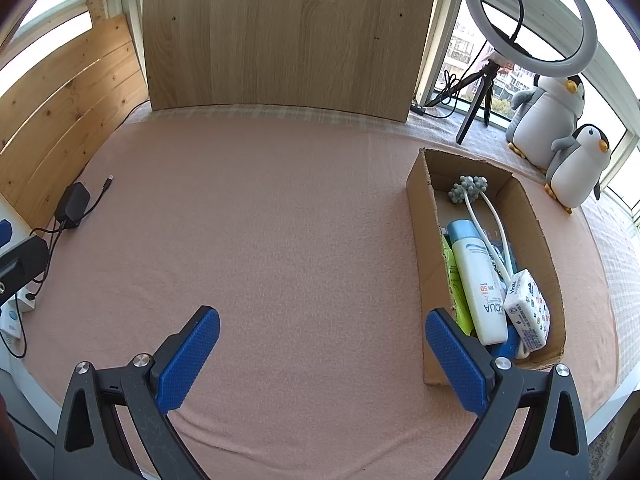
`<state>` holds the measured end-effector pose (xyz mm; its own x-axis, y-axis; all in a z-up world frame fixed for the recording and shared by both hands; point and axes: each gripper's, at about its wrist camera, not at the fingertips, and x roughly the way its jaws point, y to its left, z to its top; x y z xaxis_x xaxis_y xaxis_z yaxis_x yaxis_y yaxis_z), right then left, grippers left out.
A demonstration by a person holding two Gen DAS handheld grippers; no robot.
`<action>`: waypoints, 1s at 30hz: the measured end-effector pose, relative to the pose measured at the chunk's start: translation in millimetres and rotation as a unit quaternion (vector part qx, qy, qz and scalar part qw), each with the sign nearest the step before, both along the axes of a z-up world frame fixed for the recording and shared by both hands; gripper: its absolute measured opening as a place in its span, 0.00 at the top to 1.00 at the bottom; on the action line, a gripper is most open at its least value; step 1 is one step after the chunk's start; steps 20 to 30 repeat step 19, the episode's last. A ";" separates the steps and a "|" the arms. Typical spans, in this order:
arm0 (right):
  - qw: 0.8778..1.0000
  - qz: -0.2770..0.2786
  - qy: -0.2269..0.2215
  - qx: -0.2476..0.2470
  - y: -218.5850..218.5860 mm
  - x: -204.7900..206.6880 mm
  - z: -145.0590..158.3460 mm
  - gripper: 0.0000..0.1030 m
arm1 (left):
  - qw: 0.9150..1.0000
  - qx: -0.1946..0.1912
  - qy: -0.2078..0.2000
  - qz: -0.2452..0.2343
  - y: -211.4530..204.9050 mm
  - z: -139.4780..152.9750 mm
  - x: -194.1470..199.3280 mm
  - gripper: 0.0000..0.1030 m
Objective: Organize objects
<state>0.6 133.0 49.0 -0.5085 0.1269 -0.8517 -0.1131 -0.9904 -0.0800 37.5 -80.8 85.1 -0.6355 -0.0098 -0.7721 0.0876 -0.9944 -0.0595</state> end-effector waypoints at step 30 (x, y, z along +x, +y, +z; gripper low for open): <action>1.000 -0.002 -0.007 0.000 -0.7 -3.5 -4.5 0.02 | 1.000 -0.010 0.003 -0.003 0.1 -5.5 -4.7 0.01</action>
